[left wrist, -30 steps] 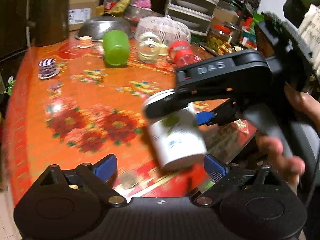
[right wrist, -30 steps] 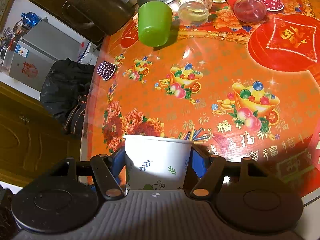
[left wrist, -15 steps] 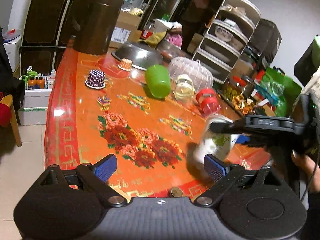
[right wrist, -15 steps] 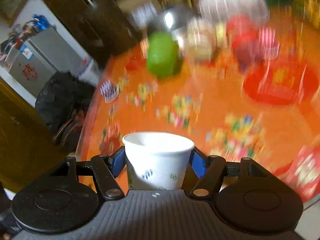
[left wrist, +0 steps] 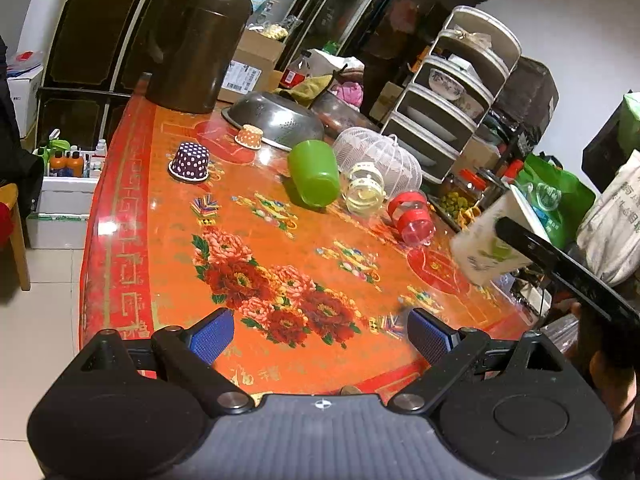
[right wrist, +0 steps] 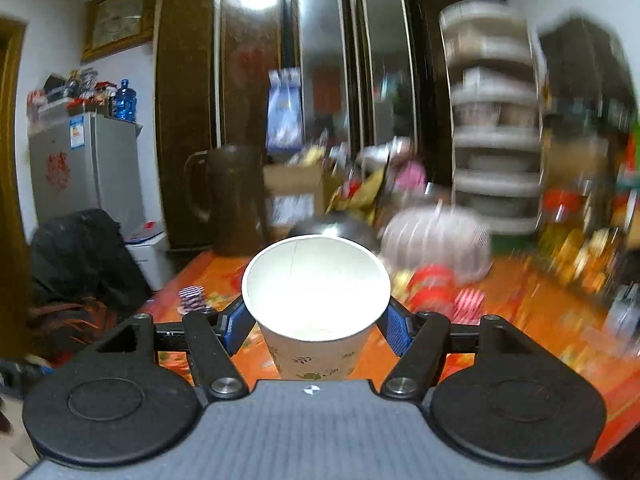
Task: Flip cup upright
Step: 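Rotate the right gripper to turn the white cup opening upward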
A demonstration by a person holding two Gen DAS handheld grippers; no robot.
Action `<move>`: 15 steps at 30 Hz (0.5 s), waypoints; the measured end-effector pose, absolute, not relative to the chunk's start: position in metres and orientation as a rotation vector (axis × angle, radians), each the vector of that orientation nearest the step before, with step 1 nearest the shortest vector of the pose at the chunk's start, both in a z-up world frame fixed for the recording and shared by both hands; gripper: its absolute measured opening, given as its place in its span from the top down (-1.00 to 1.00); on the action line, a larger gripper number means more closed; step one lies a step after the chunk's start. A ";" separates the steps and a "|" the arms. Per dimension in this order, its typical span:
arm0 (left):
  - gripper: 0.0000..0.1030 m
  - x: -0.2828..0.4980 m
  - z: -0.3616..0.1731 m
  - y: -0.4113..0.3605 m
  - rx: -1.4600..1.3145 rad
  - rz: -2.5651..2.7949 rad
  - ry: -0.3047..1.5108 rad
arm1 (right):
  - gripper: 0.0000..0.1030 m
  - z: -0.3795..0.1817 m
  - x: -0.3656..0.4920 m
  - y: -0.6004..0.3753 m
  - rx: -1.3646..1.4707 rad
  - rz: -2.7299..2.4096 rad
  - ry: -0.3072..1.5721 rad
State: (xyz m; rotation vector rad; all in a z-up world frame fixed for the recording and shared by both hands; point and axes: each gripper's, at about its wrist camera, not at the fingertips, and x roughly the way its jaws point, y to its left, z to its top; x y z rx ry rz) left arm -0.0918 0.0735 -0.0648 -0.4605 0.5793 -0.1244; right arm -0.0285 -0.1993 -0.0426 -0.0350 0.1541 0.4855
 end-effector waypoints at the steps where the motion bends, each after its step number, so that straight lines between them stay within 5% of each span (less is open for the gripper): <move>1: -0.85 -0.093 -0.064 0.074 -0.463 -0.126 0.566 | -0.30 -0.043 -0.033 -0.200 -0.053 0.481 0.120; 15: -0.85 -0.099 -0.058 0.063 -0.453 -0.155 0.499 | -0.29 -0.084 -0.039 -0.210 0.015 0.493 0.048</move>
